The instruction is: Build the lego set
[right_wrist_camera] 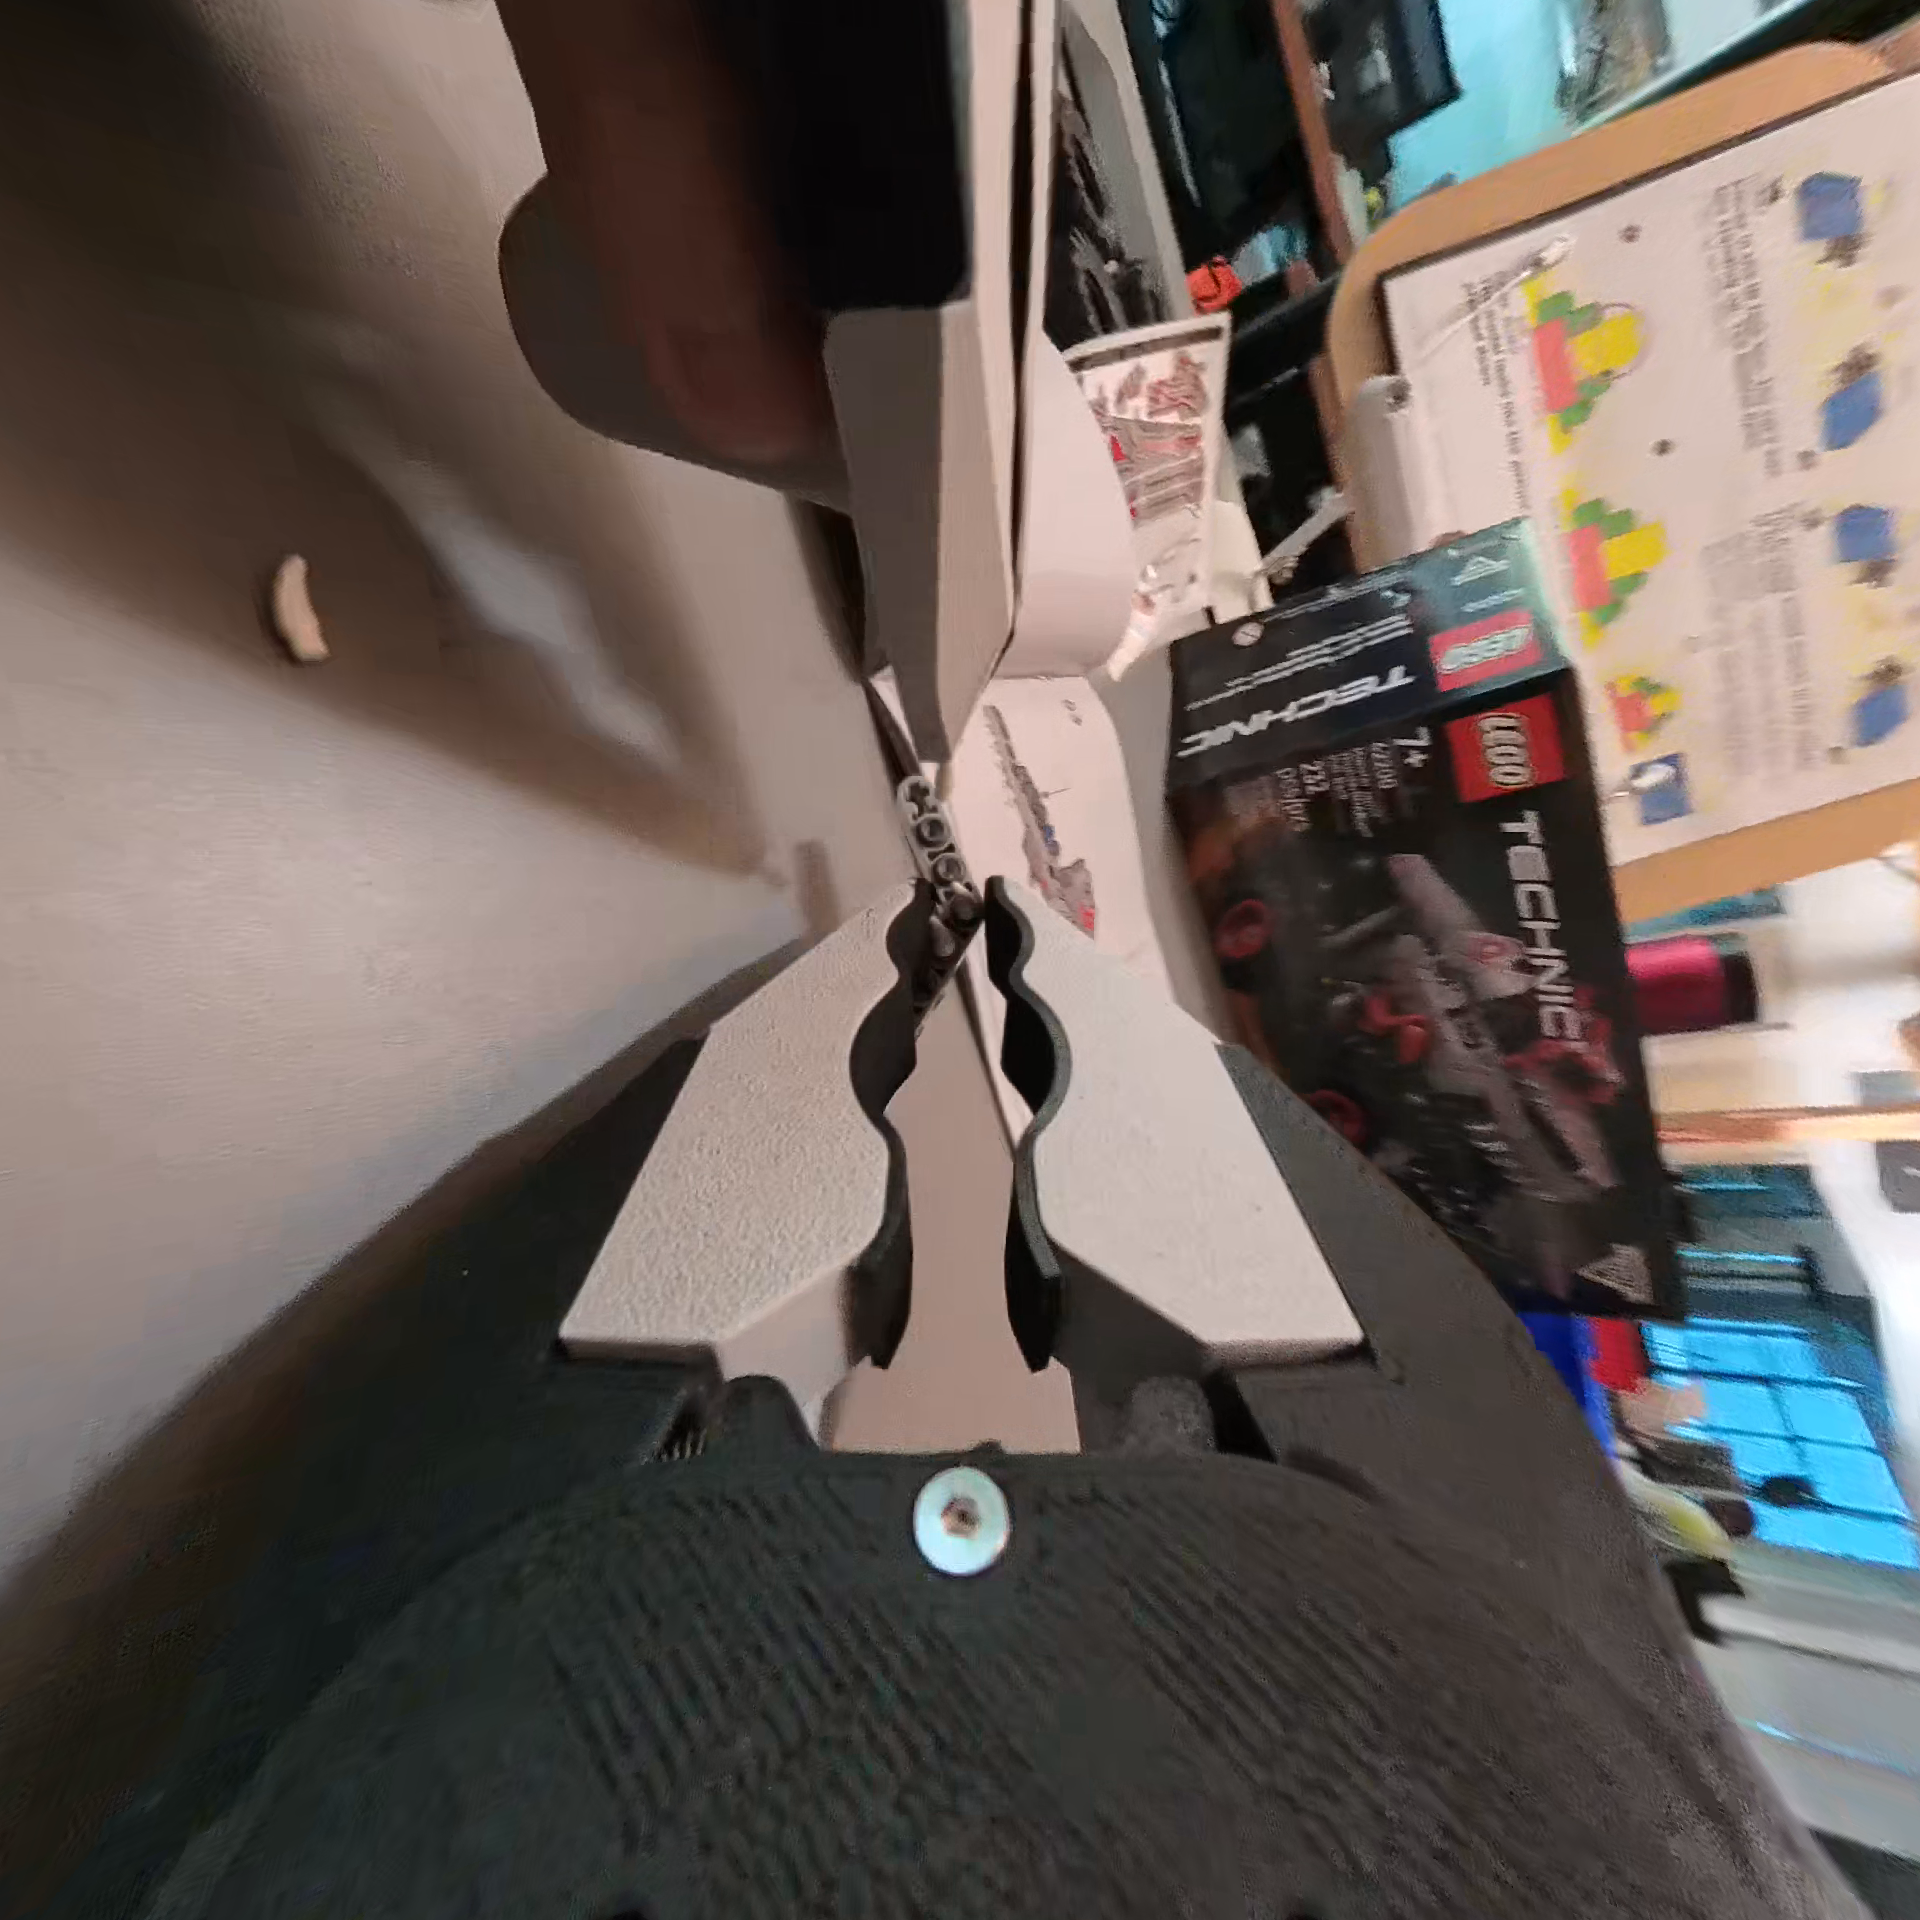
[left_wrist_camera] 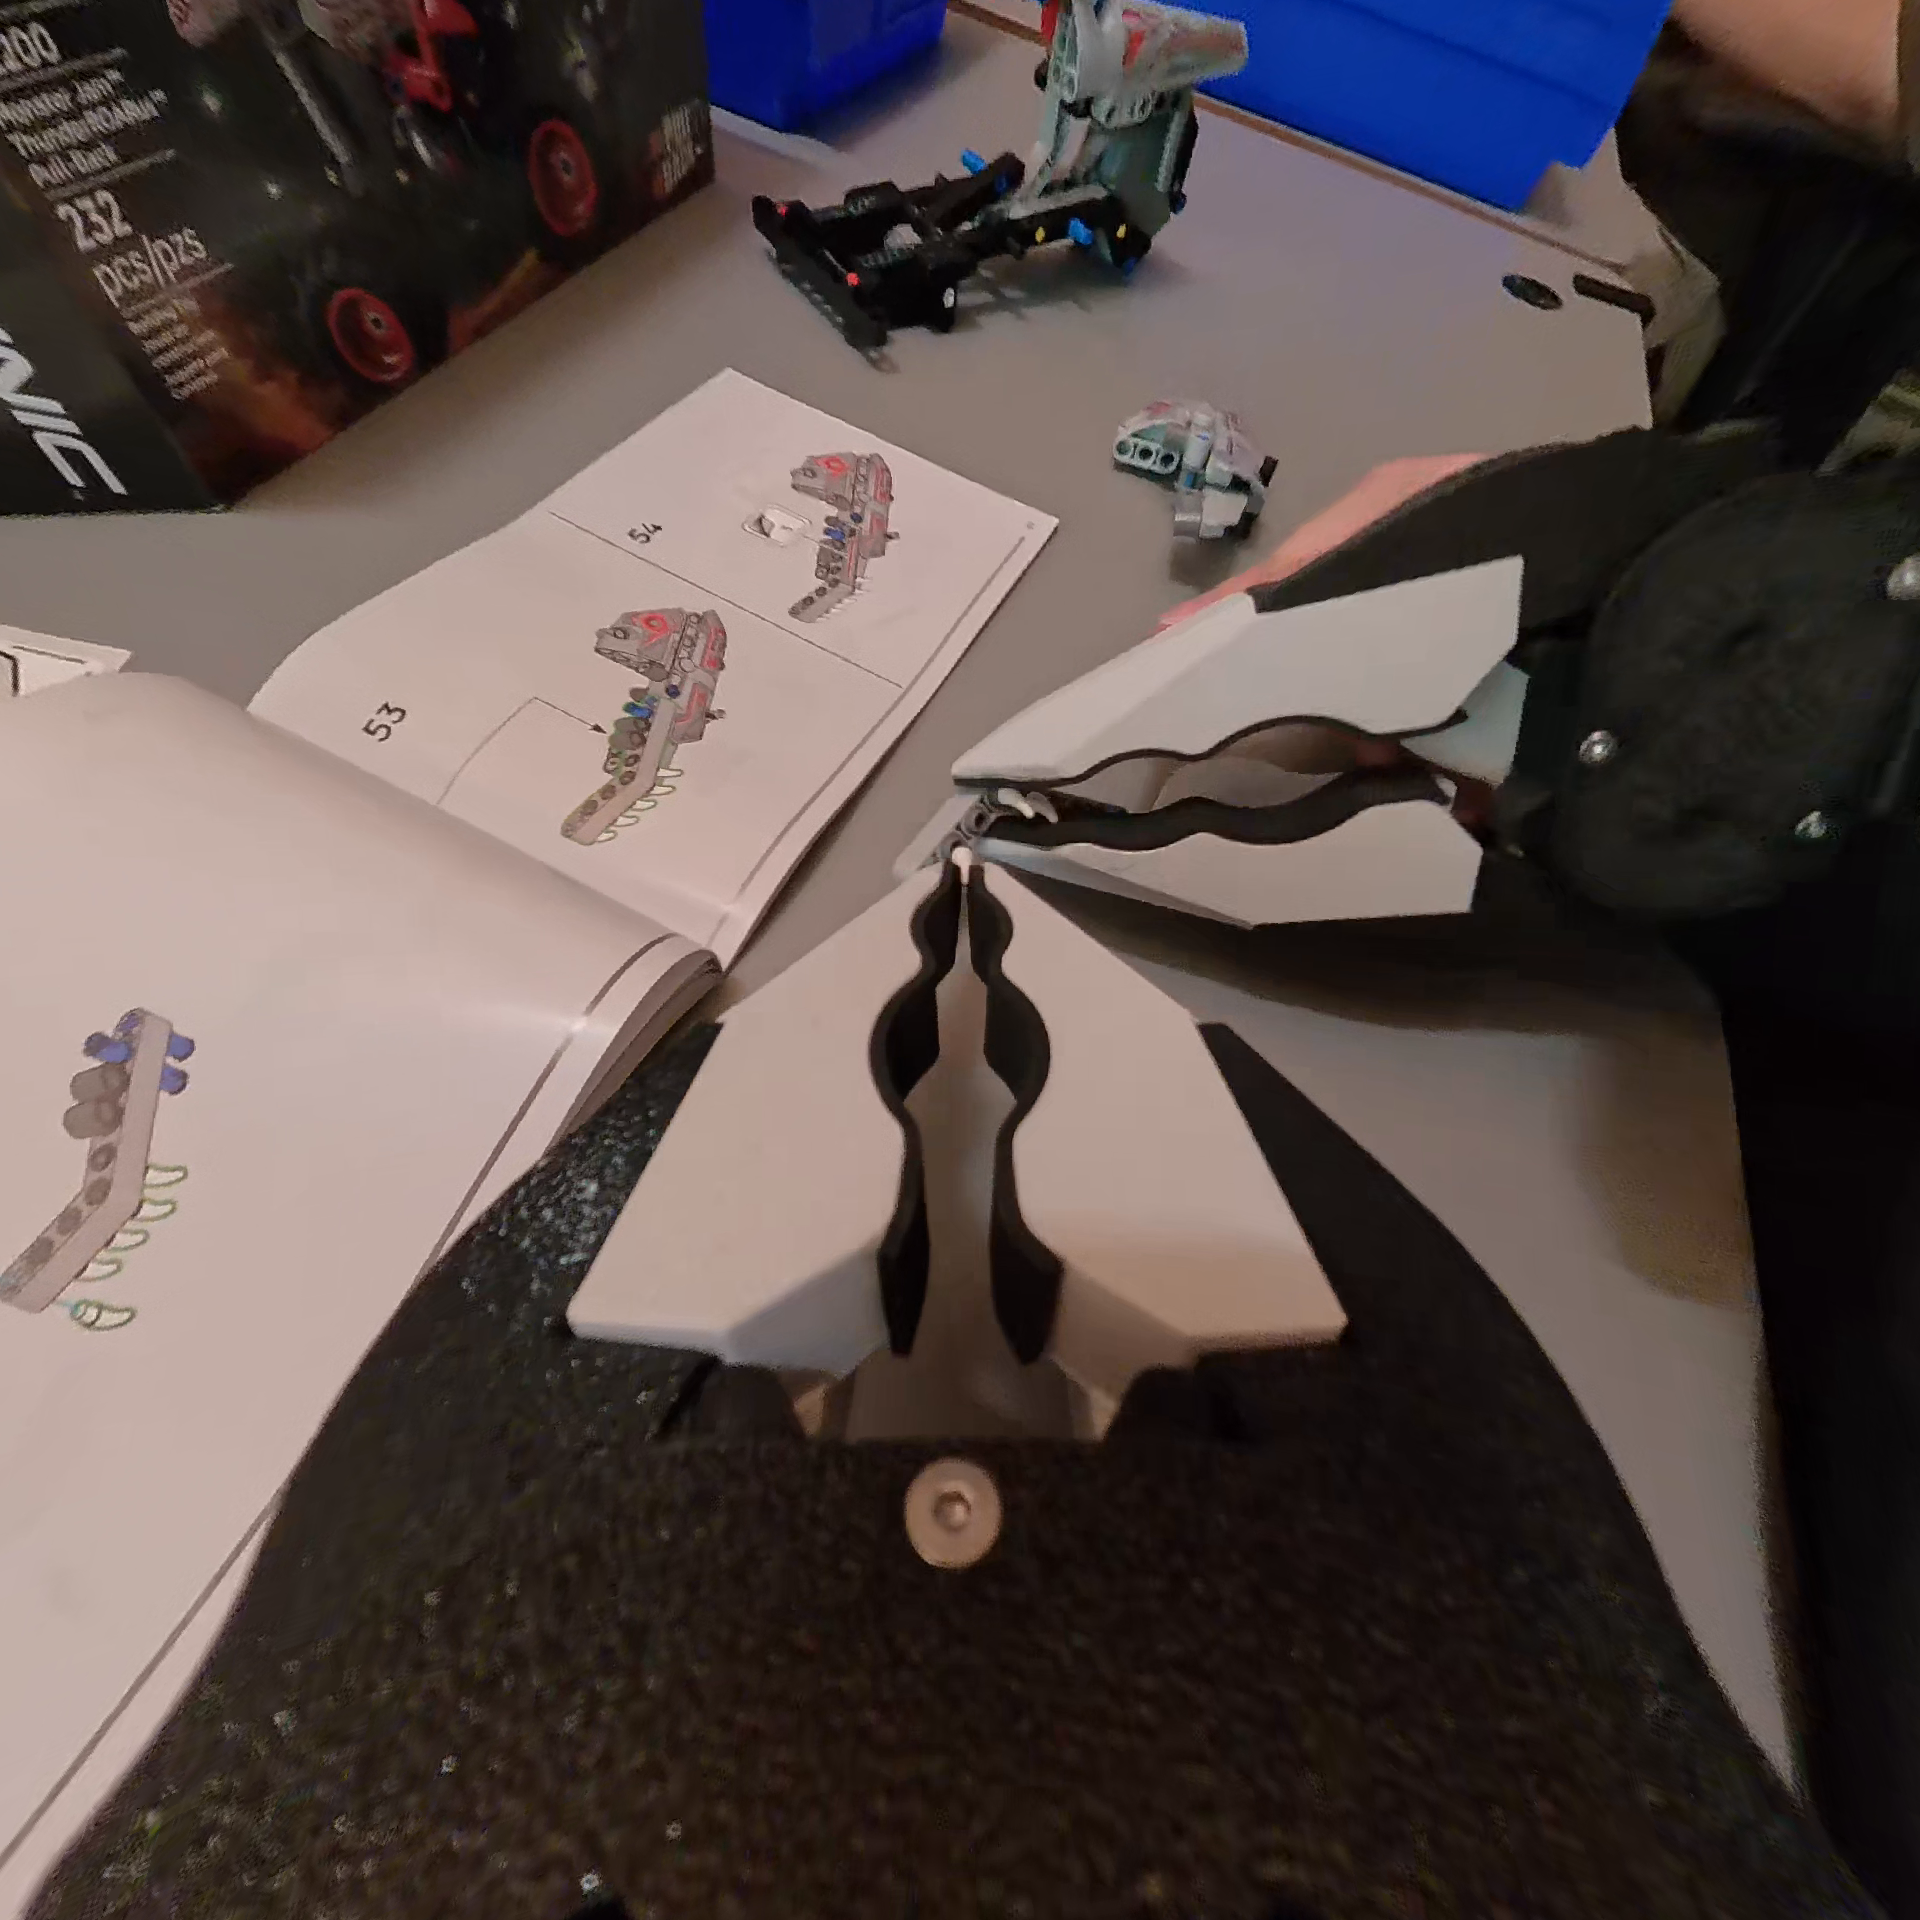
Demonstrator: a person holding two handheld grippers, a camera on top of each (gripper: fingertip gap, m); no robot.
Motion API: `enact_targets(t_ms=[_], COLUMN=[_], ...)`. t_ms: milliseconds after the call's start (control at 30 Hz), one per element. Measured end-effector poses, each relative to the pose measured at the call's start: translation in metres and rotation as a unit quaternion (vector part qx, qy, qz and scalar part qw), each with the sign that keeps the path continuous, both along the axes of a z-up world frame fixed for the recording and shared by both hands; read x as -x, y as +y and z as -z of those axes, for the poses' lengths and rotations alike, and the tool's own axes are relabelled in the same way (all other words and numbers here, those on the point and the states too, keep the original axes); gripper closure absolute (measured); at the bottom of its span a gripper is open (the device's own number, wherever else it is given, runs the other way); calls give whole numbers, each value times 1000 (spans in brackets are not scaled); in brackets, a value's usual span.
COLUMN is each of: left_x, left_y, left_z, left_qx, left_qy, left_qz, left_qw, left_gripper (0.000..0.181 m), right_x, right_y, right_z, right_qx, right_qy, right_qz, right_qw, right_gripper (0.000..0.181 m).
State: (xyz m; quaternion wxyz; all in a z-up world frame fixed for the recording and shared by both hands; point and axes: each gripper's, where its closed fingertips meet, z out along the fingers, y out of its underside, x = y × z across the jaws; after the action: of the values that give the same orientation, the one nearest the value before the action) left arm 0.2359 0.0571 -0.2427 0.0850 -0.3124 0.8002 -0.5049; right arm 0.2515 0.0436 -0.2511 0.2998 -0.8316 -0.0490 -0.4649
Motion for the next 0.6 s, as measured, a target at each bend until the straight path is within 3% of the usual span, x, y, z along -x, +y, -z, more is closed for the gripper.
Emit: enact_targets(t_ms=[33,167,600], left_x=[-1,-5,-10], left_y=[-1,-10,-16], left_z=[-3,-16,2], left_qx=[6,26,-39], left_qy=[-5,-36,-43], left_qz=[-5,-27,-41], left_qw=[1000,999,997], left_gripper=[181,181,181], right_x=[-1,-6,-8], right_y=[0,-4,-4], right_z=[-3,-9,5], right_qx=[4,0,-115], right_qy=[-15,-34,135], right_qz=[4,31,35], right_qw=[1000,999,984], right_gripper=[172,172,173])
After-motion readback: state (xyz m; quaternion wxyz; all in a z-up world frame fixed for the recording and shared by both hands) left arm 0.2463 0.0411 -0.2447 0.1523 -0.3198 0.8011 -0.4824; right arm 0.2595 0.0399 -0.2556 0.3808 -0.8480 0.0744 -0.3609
